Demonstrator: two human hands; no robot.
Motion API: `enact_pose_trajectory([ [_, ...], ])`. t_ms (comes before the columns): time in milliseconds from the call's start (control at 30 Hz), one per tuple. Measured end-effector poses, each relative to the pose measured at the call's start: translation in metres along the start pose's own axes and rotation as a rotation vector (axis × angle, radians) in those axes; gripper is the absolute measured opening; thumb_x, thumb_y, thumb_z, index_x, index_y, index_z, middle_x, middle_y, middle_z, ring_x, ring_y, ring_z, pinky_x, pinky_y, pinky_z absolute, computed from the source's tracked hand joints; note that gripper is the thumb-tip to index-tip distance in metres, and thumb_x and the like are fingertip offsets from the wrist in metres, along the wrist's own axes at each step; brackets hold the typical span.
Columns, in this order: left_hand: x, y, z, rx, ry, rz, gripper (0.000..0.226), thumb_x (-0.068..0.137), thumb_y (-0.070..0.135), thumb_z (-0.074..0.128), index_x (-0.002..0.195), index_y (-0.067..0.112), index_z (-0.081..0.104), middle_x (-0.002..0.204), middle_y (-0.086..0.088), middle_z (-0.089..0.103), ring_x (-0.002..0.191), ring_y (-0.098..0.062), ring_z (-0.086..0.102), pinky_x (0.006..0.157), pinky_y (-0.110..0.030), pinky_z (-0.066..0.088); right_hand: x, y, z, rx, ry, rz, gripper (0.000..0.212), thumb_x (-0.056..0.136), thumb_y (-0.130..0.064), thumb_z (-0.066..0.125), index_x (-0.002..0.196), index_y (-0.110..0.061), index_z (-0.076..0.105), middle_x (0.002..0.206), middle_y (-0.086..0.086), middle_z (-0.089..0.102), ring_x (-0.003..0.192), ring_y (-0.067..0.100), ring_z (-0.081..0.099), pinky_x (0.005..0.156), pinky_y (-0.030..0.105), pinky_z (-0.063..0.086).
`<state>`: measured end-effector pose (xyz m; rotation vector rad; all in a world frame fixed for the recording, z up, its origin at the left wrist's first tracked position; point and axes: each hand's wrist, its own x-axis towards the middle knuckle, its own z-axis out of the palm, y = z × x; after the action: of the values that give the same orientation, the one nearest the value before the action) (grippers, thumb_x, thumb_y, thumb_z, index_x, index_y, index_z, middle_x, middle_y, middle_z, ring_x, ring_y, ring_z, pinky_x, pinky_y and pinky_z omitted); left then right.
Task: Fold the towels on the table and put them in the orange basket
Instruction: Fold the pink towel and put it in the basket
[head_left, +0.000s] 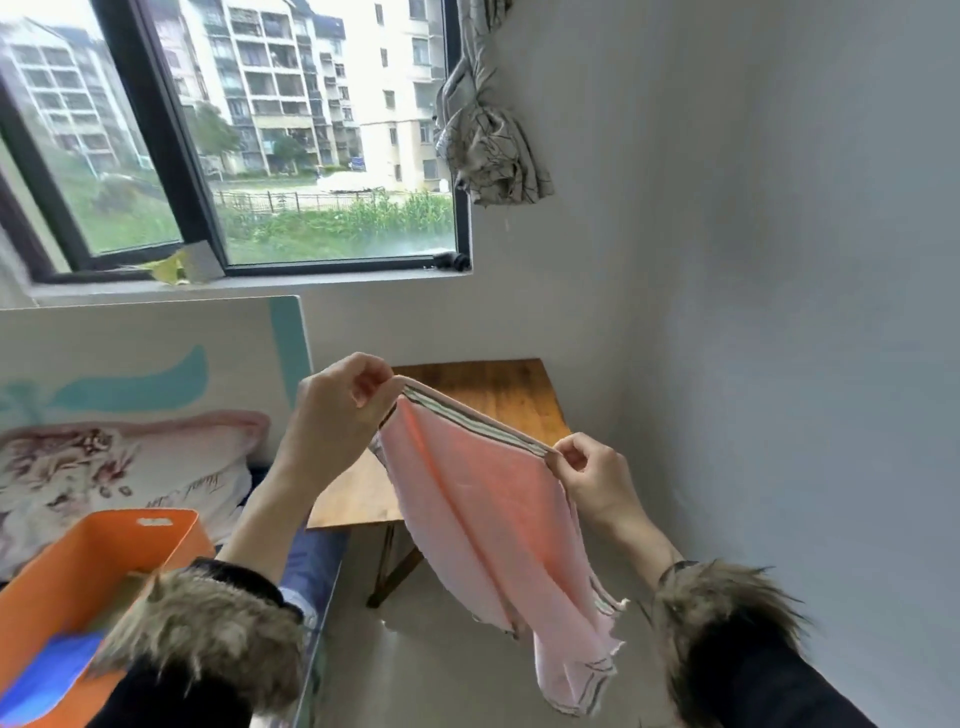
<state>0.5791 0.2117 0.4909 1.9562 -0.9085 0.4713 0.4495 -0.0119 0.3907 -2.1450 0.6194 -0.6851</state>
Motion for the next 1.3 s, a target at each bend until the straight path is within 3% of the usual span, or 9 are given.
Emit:
enact_pose_trajectory([
  [133,0.02,-0.032,0.007,0.059,0.117,-0.06,0.015,0.081,0.014,0.071,0.074,0.019,0.059,0.064,0.016,0.055,0.058,-0.002,0.052,0.059,-0.001,0.036,0.043,0.019,0.026,-0.159,-0.035,0.051,0.013,0.087,-0.024,0.059,0.075,-0.029,0.057,0.071,-0.009,0.062,0.083,0.023,0.062,0.084,0.037,0.044],
  [233,0.039,-0.063,0.016,0.102,0.141,-0.118,0.011,0.082,0.016,0.071,0.076,0.015,0.062,0.064,0.012,0.055,0.06,-0.003,0.052,0.059,-0.005,0.036,0.077,0.032,0.042,-0.207,0.019,0.083,0.01,0.089,-0.022,0.057,0.079,-0.022,0.061,0.073,-0.006,0.06,0.086,0.026,0.061,0.084,0.038,0.04],
  [300,0.054,-0.09,0.021,0.119,0.164,-0.174,0.009,0.082,0.015,0.07,0.077,0.013,0.063,0.066,0.006,0.058,0.062,-0.013,0.055,0.061,-0.015,0.036,0.1,0.041,0.053,-0.234,0.063,0.103,0.012,0.09,-0.021,0.054,0.081,-0.018,0.062,0.074,-0.005,0.058,0.087,0.028,0.06,0.084,0.038,0.038],
  [467,0.087,-0.168,0.045,0.192,0.17,-0.274,0.008,0.083,0.015,0.069,0.077,0.014,0.063,0.068,0.001,0.06,0.065,-0.018,0.054,0.066,-0.024,0.035,0.163,0.063,0.087,-0.245,0.135,0.161,0.022,0.093,-0.026,0.053,0.073,-0.017,0.056,0.066,-0.003,0.053,0.082,0.032,0.058,0.078,0.038,0.038],
  [600,0.111,-0.228,0.063,0.236,0.083,-0.371,0.006,0.083,0.014,0.068,0.082,0.009,0.064,0.074,-0.003,0.063,0.071,-0.021,0.054,0.071,-0.028,0.038,0.21,0.072,0.123,-0.209,0.156,0.155,0.018,0.093,-0.014,0.048,0.08,-0.008,0.06,0.079,0.009,0.062,0.08,0.031,0.057,0.064,0.029,0.033],
  [767,0.14,-0.283,0.088,0.293,-0.049,-0.408,0.004,0.087,0.01,0.063,0.087,0.008,0.066,0.088,-0.009,0.068,0.089,-0.031,0.06,0.089,-0.043,0.042,0.256,0.08,0.161,-0.203,0.17,0.199,0.02,0.092,-0.003,0.041,0.091,-0.01,0.059,0.095,0.005,0.053,0.087,0.022,0.048,0.073,0.026,0.033],
  [933,0.169,-0.334,0.12,0.391,-0.12,-0.416,0.012,0.09,0.015,0.059,0.091,0.013,0.07,0.095,-0.008,0.067,0.097,-0.031,0.059,0.087,-0.038,0.031,0.301,0.096,0.185,-0.182,0.156,0.258,0.022,0.092,-0.002,0.042,0.092,-0.008,0.063,0.1,0.011,0.055,0.097,0.029,0.051,0.079,0.023,0.032],
  [1133,0.217,-0.398,0.177,0.467,-0.201,-0.474,0.014,0.092,0.02,0.056,0.095,0.016,0.069,0.099,-0.006,0.065,0.101,-0.029,0.056,0.078,-0.033,0.021,0.374,0.132,0.214,-0.22,0.076,0.294,0.011,0.09,-0.011,0.053,0.087,-0.011,0.064,0.087,0.007,0.066,0.081,0.02,0.053,0.071,0.024,0.036],
  [1300,0.272,-0.459,0.239,0.489,-0.304,-0.574,0.015,0.092,0.022,0.055,0.095,0.019,0.07,0.103,-0.006,0.066,0.104,-0.029,0.056,0.087,-0.036,0.031,0.453,0.17,0.253,-0.286,-0.041,0.317,0.015,0.09,-0.012,0.054,0.089,-0.009,0.069,0.094,0.011,0.07,0.089,0.029,0.058,0.069,0.024,0.035],
])
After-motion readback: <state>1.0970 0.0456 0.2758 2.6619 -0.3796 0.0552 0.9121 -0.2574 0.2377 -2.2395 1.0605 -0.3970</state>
